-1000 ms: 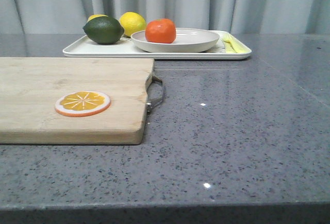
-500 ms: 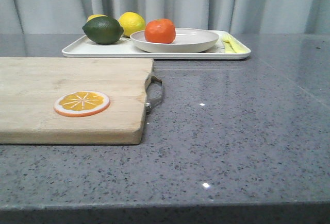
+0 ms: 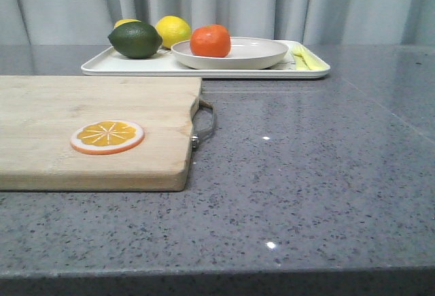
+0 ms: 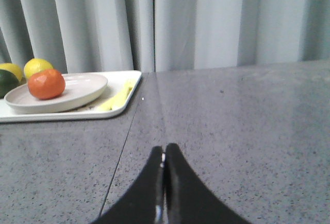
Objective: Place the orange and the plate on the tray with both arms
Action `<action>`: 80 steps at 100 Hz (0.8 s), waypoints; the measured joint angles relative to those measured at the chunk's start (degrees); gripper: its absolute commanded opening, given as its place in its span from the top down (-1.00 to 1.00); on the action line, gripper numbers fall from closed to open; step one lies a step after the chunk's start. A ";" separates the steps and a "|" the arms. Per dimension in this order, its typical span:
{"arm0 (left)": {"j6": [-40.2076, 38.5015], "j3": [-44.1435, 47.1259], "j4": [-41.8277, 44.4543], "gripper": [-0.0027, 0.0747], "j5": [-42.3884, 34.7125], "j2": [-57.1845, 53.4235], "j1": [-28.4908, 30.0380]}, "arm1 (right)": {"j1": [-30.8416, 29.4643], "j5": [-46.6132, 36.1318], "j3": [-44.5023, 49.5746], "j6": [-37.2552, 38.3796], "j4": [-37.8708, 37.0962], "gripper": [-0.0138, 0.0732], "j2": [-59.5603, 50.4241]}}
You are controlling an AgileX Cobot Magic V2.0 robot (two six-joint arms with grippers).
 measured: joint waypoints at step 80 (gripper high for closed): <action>0.00 0.00 0.00 0.98 0.14 0.00 0.00 | -1.62 5.48 0.49 0.00 -5.19 0.84 -3.55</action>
